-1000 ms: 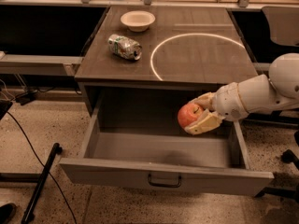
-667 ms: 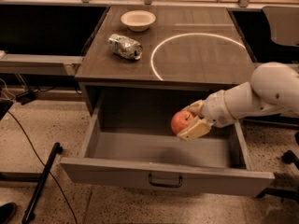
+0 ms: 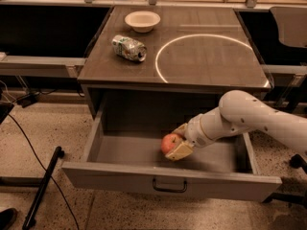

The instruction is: Place apple into top drawer

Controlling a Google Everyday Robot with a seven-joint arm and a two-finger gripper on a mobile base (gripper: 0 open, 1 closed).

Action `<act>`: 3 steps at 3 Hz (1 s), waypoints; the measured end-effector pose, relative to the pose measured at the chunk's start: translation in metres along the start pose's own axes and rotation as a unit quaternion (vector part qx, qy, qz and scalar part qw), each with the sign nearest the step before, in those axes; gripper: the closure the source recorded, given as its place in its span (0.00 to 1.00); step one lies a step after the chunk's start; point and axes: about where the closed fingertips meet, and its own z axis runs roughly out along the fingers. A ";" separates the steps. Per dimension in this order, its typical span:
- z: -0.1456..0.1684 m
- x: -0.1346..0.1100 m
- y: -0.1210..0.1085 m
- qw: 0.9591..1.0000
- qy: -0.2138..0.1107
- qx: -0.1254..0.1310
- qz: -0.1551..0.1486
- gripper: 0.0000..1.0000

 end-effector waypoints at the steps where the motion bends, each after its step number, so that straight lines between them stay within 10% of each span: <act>1: 0.022 0.004 -0.002 0.999 -0.028 -0.014 0.013 0.58; 3: 0.026 0.005 -0.001 0.999 -0.032 -0.018 0.015 0.11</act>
Offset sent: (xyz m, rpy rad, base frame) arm 0.0038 0.0102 -0.0182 0.0605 0.0196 -0.0044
